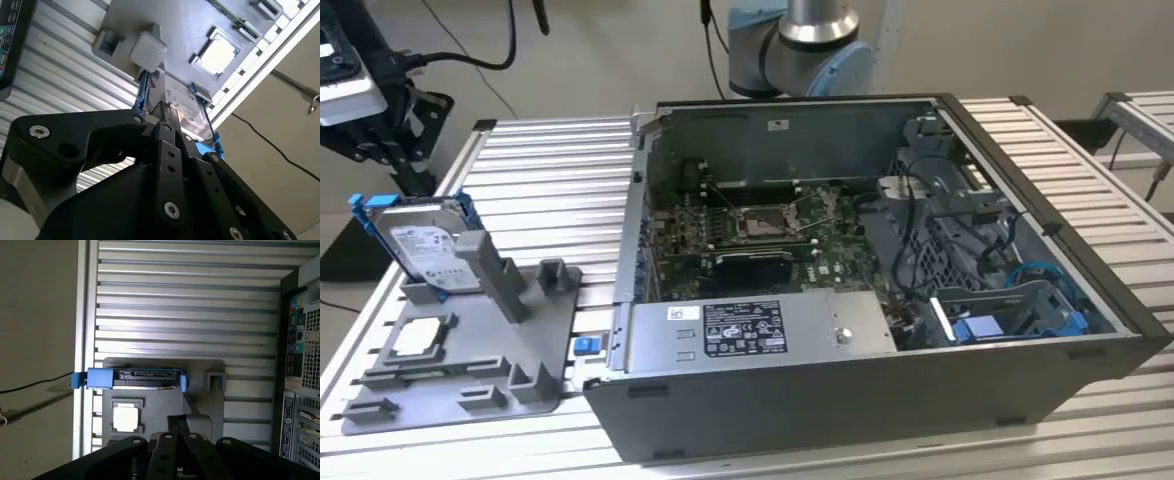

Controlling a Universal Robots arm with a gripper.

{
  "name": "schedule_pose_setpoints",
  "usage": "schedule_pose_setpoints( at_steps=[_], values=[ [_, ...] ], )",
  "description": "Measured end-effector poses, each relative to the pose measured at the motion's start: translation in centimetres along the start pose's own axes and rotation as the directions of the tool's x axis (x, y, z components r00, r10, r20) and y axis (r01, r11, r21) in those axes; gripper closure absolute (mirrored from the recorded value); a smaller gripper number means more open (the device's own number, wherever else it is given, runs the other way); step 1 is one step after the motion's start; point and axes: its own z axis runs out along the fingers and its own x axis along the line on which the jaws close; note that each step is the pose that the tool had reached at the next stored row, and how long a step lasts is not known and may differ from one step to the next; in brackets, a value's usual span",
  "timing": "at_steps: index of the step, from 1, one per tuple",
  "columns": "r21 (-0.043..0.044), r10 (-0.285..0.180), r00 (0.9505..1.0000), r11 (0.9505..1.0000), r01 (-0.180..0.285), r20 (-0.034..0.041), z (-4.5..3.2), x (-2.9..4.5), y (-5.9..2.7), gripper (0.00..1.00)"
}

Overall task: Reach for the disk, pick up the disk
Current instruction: 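Reach for the disk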

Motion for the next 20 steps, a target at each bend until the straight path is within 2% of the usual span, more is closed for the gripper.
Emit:
schedule_pose_setpoints(
  at_steps=[4,6,8,10,16,20],
  values=[
    [0.0001,0.000,1.0000,1.0000,0.000,-0.0001,0.00,0.01,0.18,1.00],
    [0.0000,0.000,1.0000,1.0000,0.000,-0.0001,0.04,0.12,0.67,1.00],
    [-0.0001,0.000,1.0000,1.0000,0.000,0.0002,0.12,0.55,1.43,1.00],
    [0.0000,0.000,1.0000,1.0000,0.000,0.0000,0.20,1.35,1.91,1.00],
    [0.0001,0.000,1.0000,1.0000,0.000,0.0000,0.49,4.07,2.51,1.00],
    [0.0000,0.000,1.0000,1.0000,0.000,0.0000,0.70,5.40,2.85,1.00]
  ],
)
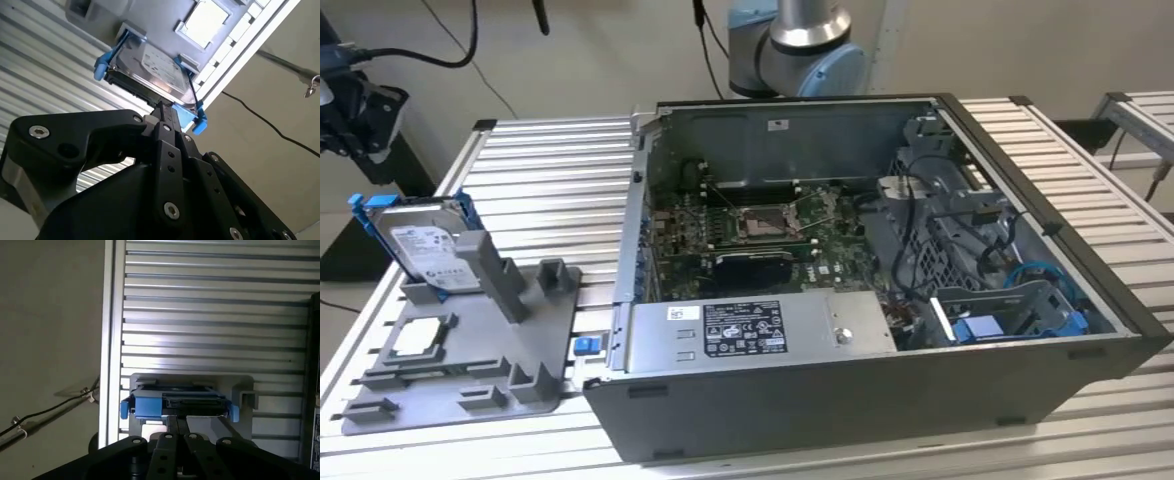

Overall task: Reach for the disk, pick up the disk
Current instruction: 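Reach for the disk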

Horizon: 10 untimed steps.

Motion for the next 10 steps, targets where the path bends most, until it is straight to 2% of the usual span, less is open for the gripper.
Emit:
schedule_pose_setpoints(
  at_steps=[4,10],
  values=[
    [0.0000,0.000,1.0000,1.0000,0.000,0.0000,0.21,0.90,0.34,1.00],
    [0.0000,0.001,1.0000,1.0000,-0.001,0.0001,0.38,1.34,0.39,1.00]
  ],
)
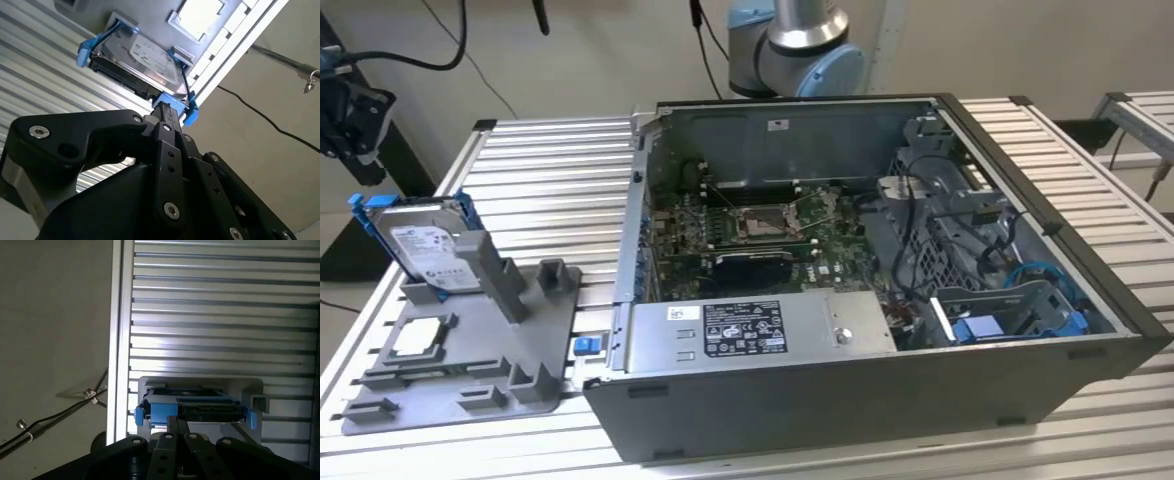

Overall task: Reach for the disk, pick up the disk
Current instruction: 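Reach for the disk, then pick up the disk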

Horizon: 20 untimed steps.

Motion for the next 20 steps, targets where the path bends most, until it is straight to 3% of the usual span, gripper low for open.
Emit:
schedule_pose_setpoints(
  at_steps=[12,16,20],
  values=[
    [0.0001,-0.006,1.0000,1.0000,0.006,-0.0004,0.02,0.15,0.00,1.00],
    [0.0000,-0.063,0.9980,0.9980,0.063,-0.0024,0.03,0.16,0.00,1.00],
    [-0.0002,-0.135,0.9909,0.9909,0.135,-0.0053,0.02,0.16,0.00,1.00]
  ],
)
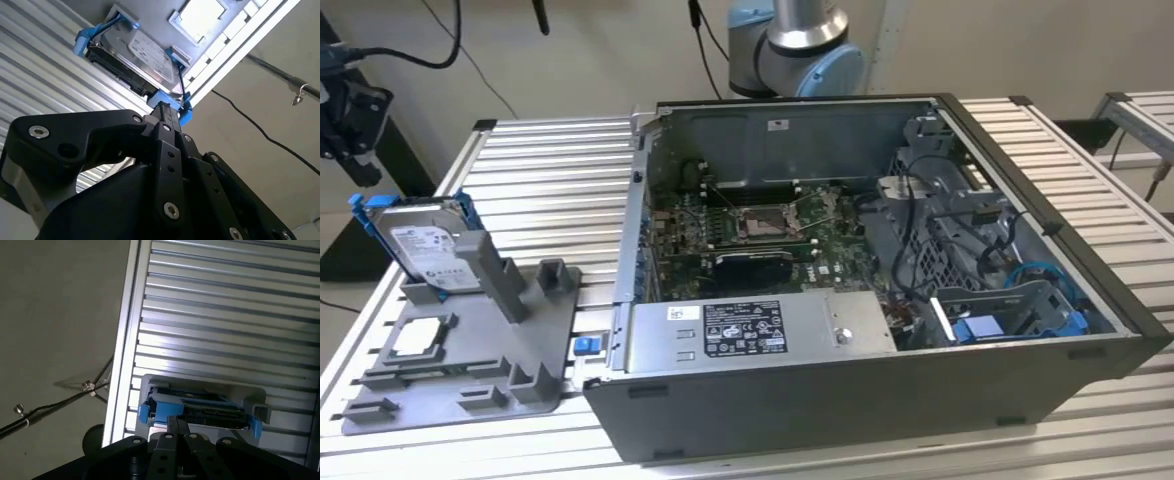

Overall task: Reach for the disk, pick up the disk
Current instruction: 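Pick up the disk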

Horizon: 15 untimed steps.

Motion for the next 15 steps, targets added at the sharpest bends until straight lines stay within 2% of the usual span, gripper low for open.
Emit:
schedule_pose_setpoints(
  at_steps=[4,8,11,15],
  values=[
    [-0.0001,-0.072,0.9974,0.9974,0.072,-0.0028,0.00,0.00,0.00,1.00],
    [-0.0003,-0.144,0.9895,0.9895,0.144,-0.0055,0.00,0.00,0.00,1.00],
    [-0.0006,-0.198,0.9802,0.9802,0.198,-0.0076,0.00,0.00,0.00,1.00],
    [-0.0013,-0.270,0.9628,0.9628,0.270,-0.0103,0.00,0.00,0.00,1.00]
  ],
)
